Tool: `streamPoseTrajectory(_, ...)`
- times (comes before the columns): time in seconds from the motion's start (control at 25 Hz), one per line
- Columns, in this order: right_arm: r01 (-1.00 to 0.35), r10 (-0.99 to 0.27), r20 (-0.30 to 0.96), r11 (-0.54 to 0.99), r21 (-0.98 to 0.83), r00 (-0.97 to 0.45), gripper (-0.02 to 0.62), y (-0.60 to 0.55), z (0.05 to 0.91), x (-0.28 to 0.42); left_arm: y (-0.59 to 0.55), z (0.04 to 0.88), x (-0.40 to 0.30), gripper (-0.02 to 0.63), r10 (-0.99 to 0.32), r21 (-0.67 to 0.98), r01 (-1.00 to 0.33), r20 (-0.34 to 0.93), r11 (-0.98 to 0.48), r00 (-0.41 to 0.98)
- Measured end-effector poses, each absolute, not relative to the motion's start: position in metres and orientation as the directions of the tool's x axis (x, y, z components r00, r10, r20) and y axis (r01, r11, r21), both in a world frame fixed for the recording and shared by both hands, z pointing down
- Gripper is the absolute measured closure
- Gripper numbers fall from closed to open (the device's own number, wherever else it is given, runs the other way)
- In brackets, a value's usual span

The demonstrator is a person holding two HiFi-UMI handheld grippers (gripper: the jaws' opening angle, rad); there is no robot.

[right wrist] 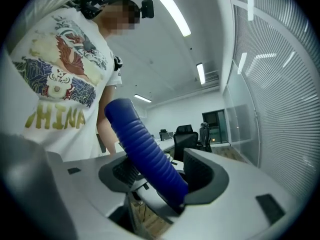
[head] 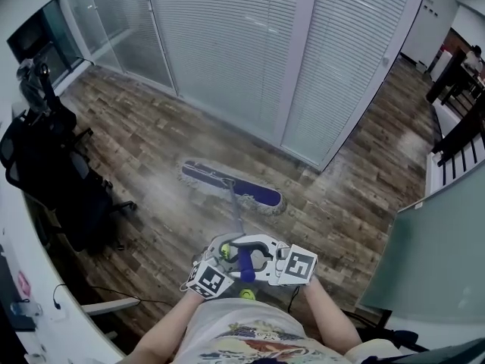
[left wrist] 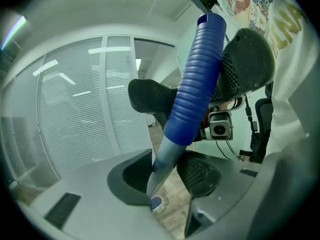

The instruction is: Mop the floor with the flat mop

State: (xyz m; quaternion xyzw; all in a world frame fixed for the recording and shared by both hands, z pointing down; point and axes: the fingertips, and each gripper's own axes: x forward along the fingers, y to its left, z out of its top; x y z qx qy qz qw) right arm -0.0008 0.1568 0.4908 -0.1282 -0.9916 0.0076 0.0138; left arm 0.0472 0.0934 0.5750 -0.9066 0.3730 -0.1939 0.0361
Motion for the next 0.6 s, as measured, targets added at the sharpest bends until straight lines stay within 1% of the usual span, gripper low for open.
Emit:
streamPoseTrajectory(0.08,0.252,0.253,0.046,0.967,-0.027,-0.966,0.344,0.144,0.499,-0.008,0.08,0.583,0.04,0.46,-0.687,-0.204,-0.664,0.346,-0.72,0.639)
streamPoseTrajectory(0.2,0.228,0.229,0.035,0.973,-0.031,-0.973,0.342,0.114,0.503,-0.028,0.049,0.588,0.021,0.46,-0.685,-0.193,-0.668,0.356,-0.719,0.635)
streamPoseTrajectory(0.36,0.194,0.194,-0.002,0.98,-0.035,-0.981,0.341,0.06,0.496,-0.065,-0.002,0.583,-0.015,0.46,-0.684,-0.168,-0.673,0.333,-0.721,0.649)
streamPoseTrajectory(0.52,0.178,0.178,-0.004,0.983,-0.038,-0.984,0.341,0.0,0.491,-0.104,-0.062,0.579,-0.054,0.46,-0.673,-0.149,-0.666,0.321,-0.731,0.667)
streamPoseTrajectory(0.6,0.179,0.18,0.016,0.983,-0.033,-0.984,0.341,-0.028,0.494,-0.125,-0.091,0.58,-0.074,0.46,-0.667,-0.142,-0.663,0.323,-0.736,0.672)
